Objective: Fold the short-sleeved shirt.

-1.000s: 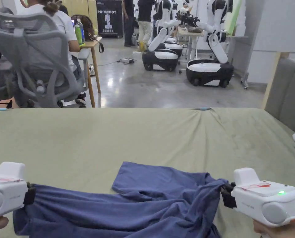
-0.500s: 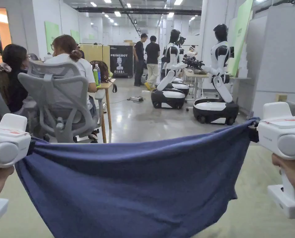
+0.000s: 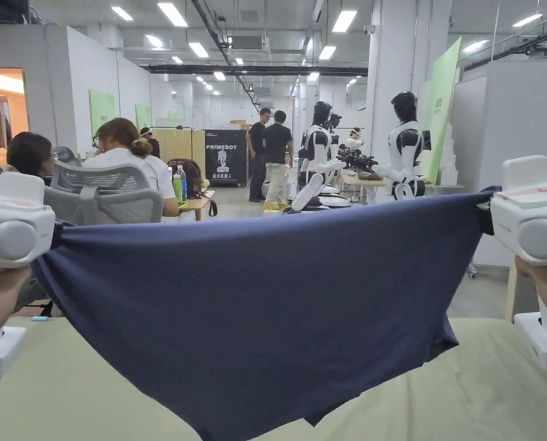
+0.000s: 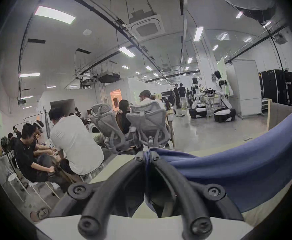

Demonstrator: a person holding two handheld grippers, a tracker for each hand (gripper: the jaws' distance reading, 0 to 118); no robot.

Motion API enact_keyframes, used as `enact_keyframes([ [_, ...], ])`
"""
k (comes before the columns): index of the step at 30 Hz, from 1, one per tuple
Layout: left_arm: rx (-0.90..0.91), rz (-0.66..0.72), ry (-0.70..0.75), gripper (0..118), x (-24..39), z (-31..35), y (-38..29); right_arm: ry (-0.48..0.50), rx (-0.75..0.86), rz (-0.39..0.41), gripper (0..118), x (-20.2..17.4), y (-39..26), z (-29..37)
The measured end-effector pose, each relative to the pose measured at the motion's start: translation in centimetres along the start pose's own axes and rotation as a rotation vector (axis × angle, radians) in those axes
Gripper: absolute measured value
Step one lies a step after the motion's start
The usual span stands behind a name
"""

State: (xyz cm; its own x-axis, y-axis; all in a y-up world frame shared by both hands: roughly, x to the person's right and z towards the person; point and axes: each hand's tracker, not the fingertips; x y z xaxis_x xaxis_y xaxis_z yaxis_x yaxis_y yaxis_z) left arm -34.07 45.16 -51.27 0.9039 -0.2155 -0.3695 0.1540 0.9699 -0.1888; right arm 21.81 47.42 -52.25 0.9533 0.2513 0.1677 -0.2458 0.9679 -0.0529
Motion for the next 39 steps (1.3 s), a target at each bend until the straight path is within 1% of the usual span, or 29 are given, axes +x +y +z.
enact_keyframes([
  [4,-0.078,-0.018,-0.022,0,2.2,-2.5,-4.5,0.006,-0.065,0.007,8,-1.4,-4.8,-2.6],
  [8,-0.209,-0.037,-0.057,0,4.7,-4.8,-10.6,0.030,-0.187,0.014,8,-3.2,-11.3,-4.9],
  [9,-0.231,-0.019,-0.067,0,5.0,-5.0,-12.1,0.041,-0.221,0.019,8,-3.1,-13.3,-6.4],
  [11,-0.245,-0.013,-0.071,0,5.6,-4.9,-14.0,0.054,-0.268,0.034,8,-3.4,-15.7,-6.8],
  [15,-0.282,-0.032,-0.092,0,5.7,-3.7,-15.5,0.064,-0.303,0.046,8,-2.7,-18.0,-6.0],
  [17,-0.294,-0.039,-0.098,0,5.5,-2.6,-15.9,0.115,-0.325,0.050,8,-2.1,-18.8,-4.9],
  [21,-0.335,-0.023,-0.128,0,4.6,0.8,-17.5,0.137,-0.364,0.098,8,-1.3,-20.7,-1.4],
  [24,-0.394,-0.005,-0.155,0,3.8,4.1,-20.5,0.172,-0.422,0.117,8,-0.8,-23.4,1.7],
  [26,-0.449,-0.008,-0.185,0,3.5,6.5,-23.5,0.173,-0.459,0.140,8,-1.0,-26.2,4.3],
  [27,-0.464,-0.011,-0.177,0,3.2,7.7,-25.4,0.186,-0.487,0.146,8,-0.9,-27.9,5.6],
  [31,-0.615,-0.025,-0.201,0,2.4,11.8,-33.1,0.222,-0.614,0.113,8,-1.0,-35.1,9.9],
  [32,-0.644,-0.023,-0.204,0,2.2,12.5,-34.6,0.227,-0.638,0.119,8,-1.0,-36.4,10.7],
  [34,-0.659,0.050,-0.212,0,1.7,13.8,-36.7,0.222,-0.661,0.103,8,-1.2,-38.3,12.3],
  [36,-0.644,0.080,-0.211,2,1.3,14.7,-37.4,0.222,-0.660,0.063,10,-1.0,-38.7,13.1],
  [37,-0.593,0.096,-0.227,10,1.3,15.3,-37.1,0.226,-0.645,0.049,18,-1.1,-38.2,13.6],
  [38,-0.552,0.088,-0.236,38,1.5,16.0,-36.4,0.223,-0.635,0.055,44,-1.3,-37.7,13.9],
  [39,-0.520,0.056,-0.212,71,1.9,16.5,-35.4,0.213,-0.601,0.070,73,-1.8,-36.8,14.3],
])
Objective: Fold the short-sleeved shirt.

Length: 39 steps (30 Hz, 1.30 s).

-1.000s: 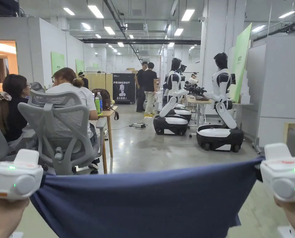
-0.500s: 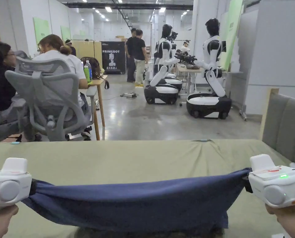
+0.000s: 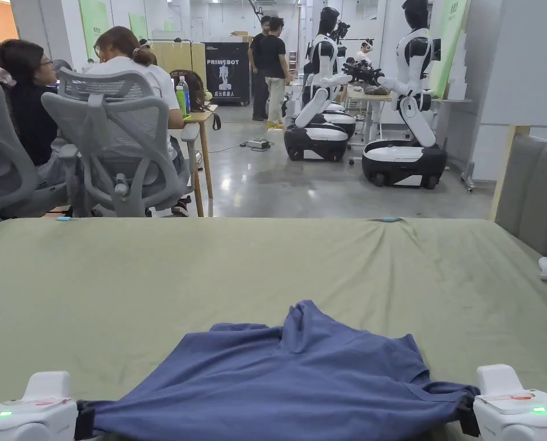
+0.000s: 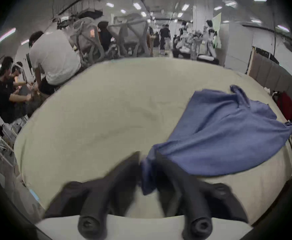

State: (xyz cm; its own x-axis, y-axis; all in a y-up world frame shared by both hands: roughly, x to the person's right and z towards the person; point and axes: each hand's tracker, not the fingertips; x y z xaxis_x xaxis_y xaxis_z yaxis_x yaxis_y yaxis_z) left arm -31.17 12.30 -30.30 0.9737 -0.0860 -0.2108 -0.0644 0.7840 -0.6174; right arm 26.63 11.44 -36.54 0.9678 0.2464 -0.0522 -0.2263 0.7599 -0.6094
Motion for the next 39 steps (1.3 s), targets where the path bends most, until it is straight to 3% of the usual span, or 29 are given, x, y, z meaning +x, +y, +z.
enact_keyframes([
  [1,0.066,-0.021,0.000,96,1.1,1.2,0.6,-0.012,0.040,0.015,96,-0.7,0.8,1.0],
  [2,0.114,-0.037,-0.010,111,2.3,2.2,1.1,0.010,0.092,0.012,113,-1.5,1.7,2.0],
  [3,0.156,-0.061,-0.035,110,3.8,3.3,1.7,0.048,0.149,-0.001,118,-2.5,2.5,3.2],
  [10,0.361,-0.094,-0.185,107,13.8,6.9,3.9,0.249,0.369,-0.082,117,-10.9,6.6,8.6],
  [11,0.362,-0.096,-0.209,95,14.5,7.1,4.0,0.273,0.377,-0.085,110,-11.6,6.7,9.0],
  [12,0.354,-0.096,-0.209,78,14.8,6.8,3.7,0.282,0.381,-0.081,93,-12.2,6.8,9.3],
  [13,0.354,-0.101,-0.207,52,15.1,6.8,3.7,0.275,0.379,-0.076,66,-12.7,6.8,9.5],
  [14,0.352,-0.110,-0.203,11,15.3,6.8,3.7,0.275,0.377,-0.065,19,-13.1,6.8,9.4],
  [15,0.349,-0.117,-0.198,0,15.2,6.7,3.8,0.269,0.380,-0.055,1,-13.5,6.8,9.4],
  [20,0.163,-0.103,-0.269,0,11.2,5.3,5.8,0.312,0.346,-0.009,0,-14.3,7.0,9.2],
  [26,-0.275,0.000,-0.155,0,0.3,-1.8,8.9,0.349,0.317,0.004,0,-15.2,6.9,8.6],
  [31,-0.424,0.092,-0.130,0,-3.8,-4.4,7.1,0.380,0.295,-0.003,0,-16.3,6.8,7.8],
  [32,-0.423,0.112,-0.126,15,-3.8,-4.3,6.6,0.382,0.291,0.003,0,-16.6,6.8,7.6],
  [34,-0.404,0.109,-0.115,86,-3.4,-4.7,6.1,0.389,0.282,0.008,0,-17.0,6.8,7.2],
  [35,-0.413,0.114,-0.117,108,-3.4,-5.1,5.8,0.391,0.277,0.013,0,-17.2,6.9,6.9],
  [37,-0.428,0.118,-0.114,110,-3.0,-5.4,5.3,0.389,0.268,0.021,0,-17.4,6.9,6.6],
  [39,-0.435,0.130,-0.096,88,-2.8,-6.1,5.1,0.390,0.262,0.018,0,-17.5,7.0,6.2],
])
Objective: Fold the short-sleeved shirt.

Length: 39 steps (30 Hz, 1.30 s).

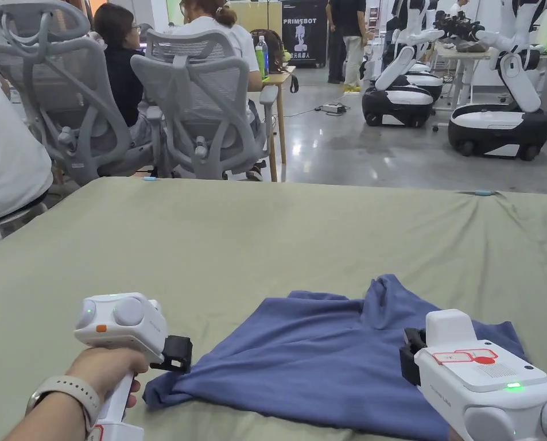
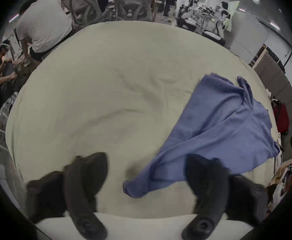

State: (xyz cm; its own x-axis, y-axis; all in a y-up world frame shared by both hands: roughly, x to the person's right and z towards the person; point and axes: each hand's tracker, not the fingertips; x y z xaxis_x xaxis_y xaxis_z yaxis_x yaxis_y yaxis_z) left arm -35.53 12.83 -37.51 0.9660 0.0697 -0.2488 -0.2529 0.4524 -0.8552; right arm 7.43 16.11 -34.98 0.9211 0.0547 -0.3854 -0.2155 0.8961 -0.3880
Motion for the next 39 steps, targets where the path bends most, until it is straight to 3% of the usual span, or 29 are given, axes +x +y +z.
enact_keyframes([
  [3,-0.132,0.002,0.023,75,-0.2,-1.8,-0.4,-0.002,-0.010,-0.004,0,0.1,-0.2,-0.5],
  [4,-0.166,-0.021,0.017,59,-0.1,-2.3,-0.7,0.000,-0.016,-0.004,0,0.3,-0.2,-0.7],
  [5,-0.183,-0.025,-0.006,26,-1.2,-3.6,-0.2,0.002,-0.023,-0.005,0,0.4,-0.3,-0.8],
  [8,-0.114,0.046,-0.092,0,-1.9,-3.1,-0.2,0.005,-0.040,-0.007,0,1.1,-0.2,-1.3],
  [12,0.042,-0.031,-0.059,0,-0.1,1.5,-2.9,0.010,-0.071,-0.007,0,3.9,1.2,-2.7],
  [16,0.199,-0.022,-0.083,0,0.0,3.6,-4.0,-0.088,-0.141,-0.024,0,9.8,4.6,-6.8],
  [20,0.196,-0.027,-0.085,0,-0.4,2.8,-4.4,-0.104,-0.308,-0.059,0,15.3,7.3,-14.2],
  [23,0.194,-0.032,-0.079,0,-0.6,2.0,-4.3,-0.101,-0.421,-0.022,1,17.4,7.6,-20.0],
  [24,0.189,-0.030,-0.080,0,-0.7,1.8,-4.2,-0.062,-0.430,-0.066,9,18.0,7.3,-21.5],
  [25,0.185,-0.025,-0.079,0,-0.9,1.3,-4.1,-0.008,-0.435,-0.116,34,18.6,7.0,-23.0],
  [26,0.181,-0.024,-0.077,0,-1.0,1.1,-4.0,0.005,-0.463,-0.141,70,19.0,6.8,-24.5],
  [27,0.174,-0.026,-0.075,0,-1.0,0.9,-3.9,-0.004,-0.501,-0.143,80,19.1,6.4,-25.5],
  [28,0.169,-0.030,-0.073,0,-1.0,0.8,-3.8,-0.008,-0.546,-0.130,80,19.1,5.9,-26.6],
  [29,0.162,-0.034,-0.073,0,-1.1,0.6,-3.7,-0.016,-0.575,-0.113,103,19.1,5.4,-27.4],
  [30,0.154,-0.043,-0.072,0,-1.1,0.5,-3.5,-0.030,-0.564,-0.103,111,19.1,5.1,-27.8],
  [33,0.145,-0.056,-0.063,0,-1.0,0.1,-3.0,-0.082,-0.624,-0.098,102,19.2,3.7,-29.2],
  [34,0.145,-0.061,-0.058,0,-0.9,-0.1,-2.8,-0.063,-0.666,-0.106,91,19.3,3.3,-29.3],
  [36,0.144,-0.066,-0.054,0,-0.8,-0.3,-2.4,0.002,-0.656,-0.131,58,19.1,3.1,-28.7],
  [37,0.146,-0.067,-0.052,0,-0.5,-0.2,-2.5,-0.034,-0.608,-0.117,42,19.0,3.5,-28.0],
  [38,0.145,-0.072,-0.049,0,-0.5,-0.3,-2.3,-0.014,-0.602,-0.116,11,18.9,3.8,-27.6],
  [39,0.143,-0.076,-0.047,0,-0.4,-0.3,-2.2,0.008,-0.592,-0.115,3,18.7,4.2,-26.9],
])
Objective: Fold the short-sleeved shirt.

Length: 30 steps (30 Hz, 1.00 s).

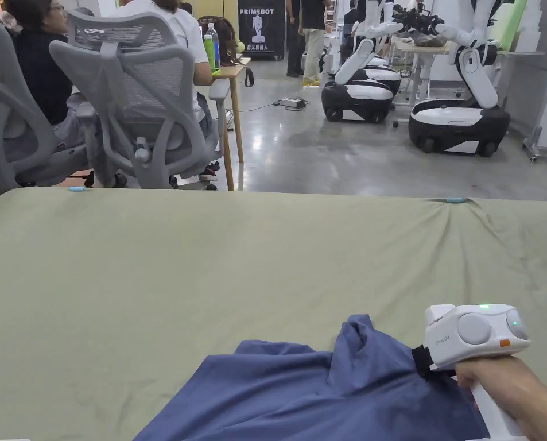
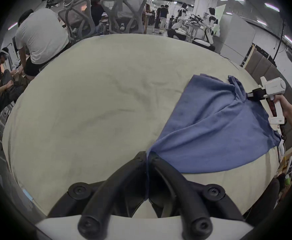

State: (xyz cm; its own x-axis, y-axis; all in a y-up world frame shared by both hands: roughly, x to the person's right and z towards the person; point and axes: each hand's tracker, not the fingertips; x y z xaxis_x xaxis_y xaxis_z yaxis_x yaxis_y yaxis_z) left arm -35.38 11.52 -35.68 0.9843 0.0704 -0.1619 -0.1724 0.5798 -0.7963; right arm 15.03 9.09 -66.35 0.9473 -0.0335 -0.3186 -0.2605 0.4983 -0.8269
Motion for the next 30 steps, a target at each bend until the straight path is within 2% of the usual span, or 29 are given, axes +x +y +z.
enact_keyframes([
  [2,0.003,-0.007,0.010,0,0.3,0.1,0.0,-0.034,0.100,0.018,3,-0.4,0.1,2.3],
  [8,0.058,-0.024,0.039,0,1.6,1.2,0.6,-0.036,0.294,0.058,3,-2.0,0.1,10.4],
  [13,0.128,-0.077,0.071,0,3.4,2.9,2.1,-0.101,0.454,0.139,3,-3.8,-1.5,17.8],
  [20,0.329,-0.111,0.128,0,6.3,6.7,7.0,-0.317,0.699,0.230,3,-5.5,-4.9,25.0],
  [26,0.573,-0.177,0.163,0,10.7,9.6,12.9,-0.317,0.821,0.109,3,-5.0,-5.8,28.5],
  [30,0.676,-0.187,0.193,0,13.0,12.1,16.7,-0.332,0.855,0.082,3,-4.4,-4.5,30.7],
])
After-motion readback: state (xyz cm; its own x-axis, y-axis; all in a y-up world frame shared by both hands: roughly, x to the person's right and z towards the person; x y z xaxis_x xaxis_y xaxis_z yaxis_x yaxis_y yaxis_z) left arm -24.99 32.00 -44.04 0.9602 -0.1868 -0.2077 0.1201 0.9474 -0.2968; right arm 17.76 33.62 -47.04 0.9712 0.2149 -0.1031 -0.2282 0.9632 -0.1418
